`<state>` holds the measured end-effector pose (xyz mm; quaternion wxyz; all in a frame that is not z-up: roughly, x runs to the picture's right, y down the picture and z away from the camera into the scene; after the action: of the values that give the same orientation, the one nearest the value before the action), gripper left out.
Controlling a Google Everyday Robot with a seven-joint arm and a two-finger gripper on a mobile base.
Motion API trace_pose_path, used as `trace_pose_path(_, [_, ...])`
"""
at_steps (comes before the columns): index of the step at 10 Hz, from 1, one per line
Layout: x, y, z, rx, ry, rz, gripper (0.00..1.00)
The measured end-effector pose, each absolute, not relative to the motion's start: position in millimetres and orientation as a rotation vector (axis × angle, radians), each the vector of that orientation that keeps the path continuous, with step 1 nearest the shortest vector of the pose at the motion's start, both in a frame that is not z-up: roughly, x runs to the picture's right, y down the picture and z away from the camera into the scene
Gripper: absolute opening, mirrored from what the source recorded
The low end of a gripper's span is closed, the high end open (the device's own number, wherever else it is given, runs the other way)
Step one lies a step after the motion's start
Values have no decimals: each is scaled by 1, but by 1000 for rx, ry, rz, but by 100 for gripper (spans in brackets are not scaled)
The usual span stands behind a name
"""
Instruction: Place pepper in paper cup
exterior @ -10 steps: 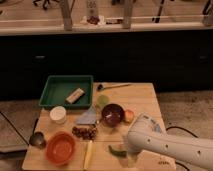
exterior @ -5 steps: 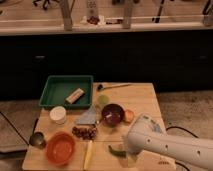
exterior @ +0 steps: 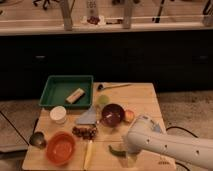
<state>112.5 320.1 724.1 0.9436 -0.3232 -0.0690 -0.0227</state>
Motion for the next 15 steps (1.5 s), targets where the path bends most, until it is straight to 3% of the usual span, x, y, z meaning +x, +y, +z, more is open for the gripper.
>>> trace_pose_path(7, [109, 326, 741, -664, -122, -33, 78])
trace_pose_path(15, [109, 330, 749, -674, -114, -30, 2])
